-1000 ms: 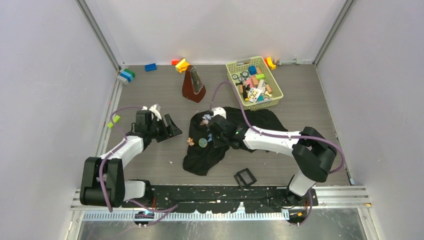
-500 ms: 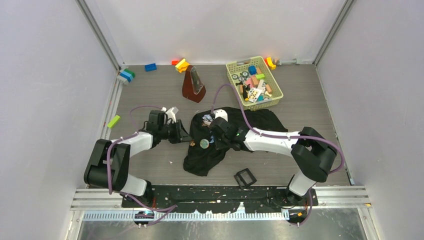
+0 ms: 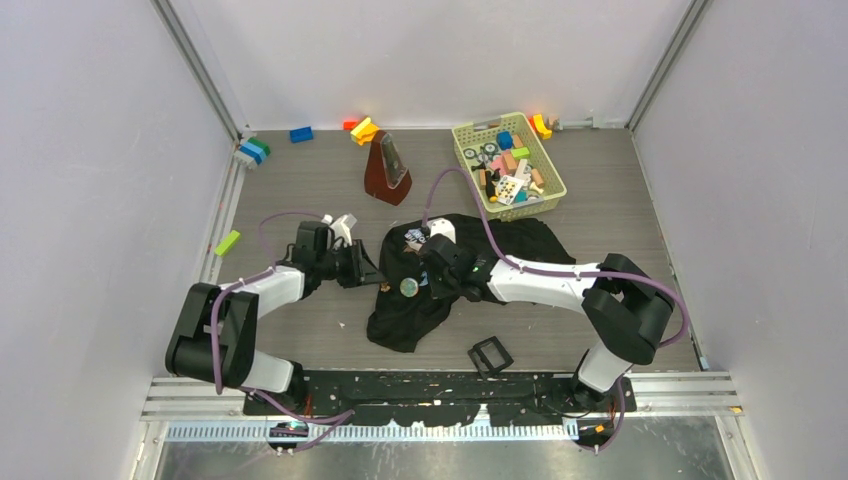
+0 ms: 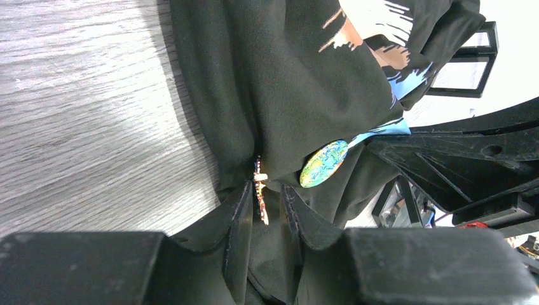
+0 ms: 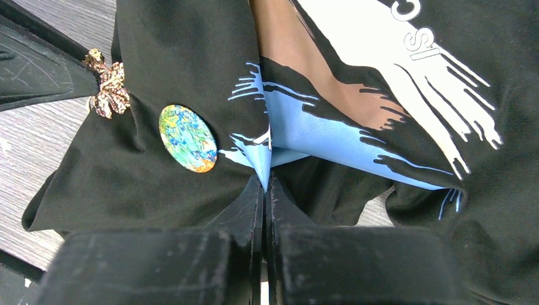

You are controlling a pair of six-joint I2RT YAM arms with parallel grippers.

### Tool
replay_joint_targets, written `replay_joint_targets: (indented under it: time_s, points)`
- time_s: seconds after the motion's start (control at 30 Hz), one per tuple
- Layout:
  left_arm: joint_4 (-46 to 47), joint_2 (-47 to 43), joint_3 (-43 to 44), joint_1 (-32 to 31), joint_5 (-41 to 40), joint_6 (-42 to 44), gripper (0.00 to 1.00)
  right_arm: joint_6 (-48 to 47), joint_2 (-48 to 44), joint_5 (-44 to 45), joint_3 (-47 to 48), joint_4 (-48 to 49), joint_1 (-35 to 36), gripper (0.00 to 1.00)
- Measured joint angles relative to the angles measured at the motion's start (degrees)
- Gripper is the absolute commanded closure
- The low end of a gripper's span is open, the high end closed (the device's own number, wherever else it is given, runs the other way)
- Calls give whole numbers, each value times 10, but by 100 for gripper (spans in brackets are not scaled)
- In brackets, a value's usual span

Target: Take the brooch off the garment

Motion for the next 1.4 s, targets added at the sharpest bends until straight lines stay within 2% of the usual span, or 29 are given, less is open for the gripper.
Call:
replay_joint_targets:
  time_s: [0.07, 0.17, 0.23, 0.63, 0.8, 1.0, 1.13, 1.23, 1.4]
  points:
    - [0, -3, 0, 0, -2, 0, 76, 0, 0, 3, 0, 0, 0, 100]
    - [-2, -14, -2, 0, -11, 0, 85, 0, -2, 4, 0, 0, 0, 99]
    - [-5, -21, -3, 0, -19, -1, 87, 1, -2, 6, 0, 0, 0, 100]
    - [-16, -28, -4, 0, -40, 1, 78, 2, -3, 9, 0, 0, 0, 100]
    - [-18, -26, -4, 0, -40, 1, 80, 2, -3, 10, 0, 0, 0, 99]
    - [-18, -23, -4, 0, -40, 1, 69, 2, -3, 13, 0, 0, 0, 100]
    - [-18, -20, -4, 0, -38, 1, 71, 7, -3, 23, 0, 0, 0, 100]
    - [-18, -19, -4, 0, -35, 1, 76, 12, -3, 28, 0, 0, 0, 100]
    - [-17, -15, -4, 0, -28, 1, 71, 15, -3, 32, 0, 0, 0, 100]
